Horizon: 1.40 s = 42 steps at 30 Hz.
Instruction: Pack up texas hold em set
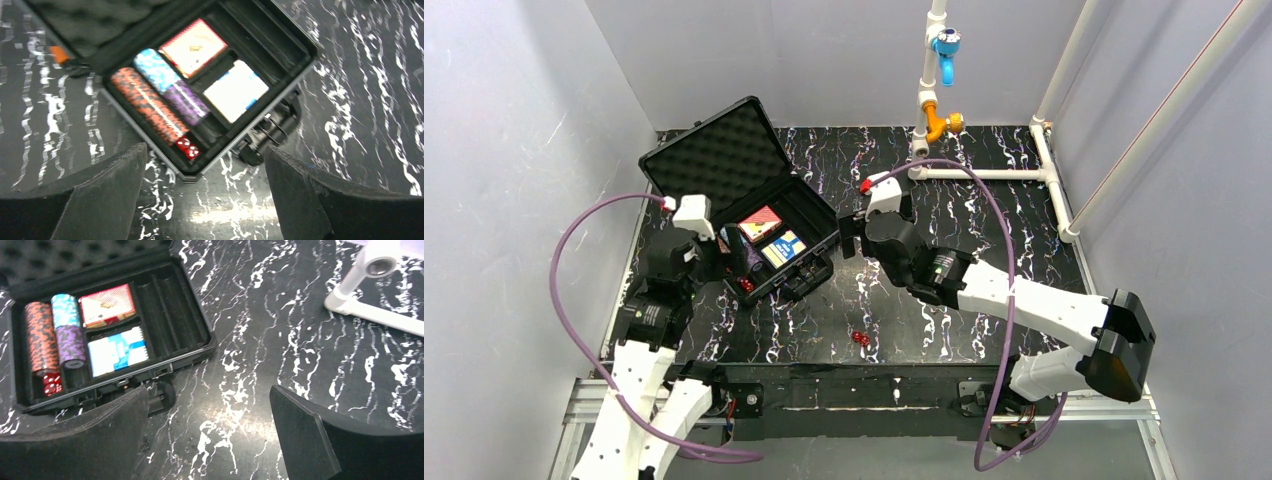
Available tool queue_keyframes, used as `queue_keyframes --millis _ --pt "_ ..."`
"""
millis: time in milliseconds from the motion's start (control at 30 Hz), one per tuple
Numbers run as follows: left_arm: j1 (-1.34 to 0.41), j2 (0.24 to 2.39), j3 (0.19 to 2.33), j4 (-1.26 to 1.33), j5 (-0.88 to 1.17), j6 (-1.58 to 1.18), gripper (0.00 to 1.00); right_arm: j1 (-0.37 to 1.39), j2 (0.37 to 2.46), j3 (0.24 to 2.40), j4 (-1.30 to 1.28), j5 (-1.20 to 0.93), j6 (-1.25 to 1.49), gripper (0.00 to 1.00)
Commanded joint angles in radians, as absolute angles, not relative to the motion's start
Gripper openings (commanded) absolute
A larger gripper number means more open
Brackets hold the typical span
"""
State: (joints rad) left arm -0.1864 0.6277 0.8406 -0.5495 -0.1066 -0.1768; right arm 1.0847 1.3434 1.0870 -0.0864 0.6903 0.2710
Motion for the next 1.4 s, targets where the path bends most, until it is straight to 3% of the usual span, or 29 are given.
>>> queue_keyframes --millis 0,467,733,1367 --pt "-0.209 0.699 0.855 -0.517 0.123 -0.149 0.85 1.083 1.298 1.047 0.061 0.827 0.21 0.98" --pt "-0.51 0.957 0.897 -0.578 0.014 -0.254 0.8 1.08 1.24 0.932 0.133 1.145 0.281 0.98" --pt "-0.635 1.053 0.871 -0.606 -0.148 -0.67 0.74 1.091 1.229 0.875 0.197 1.429 0.361 0.98" --pt "-1.0 1.446 1.059 -0.787 -0.311 -1.43 0.65 1.099 1.196 0.836 0.221 1.459 0.369 0.98"
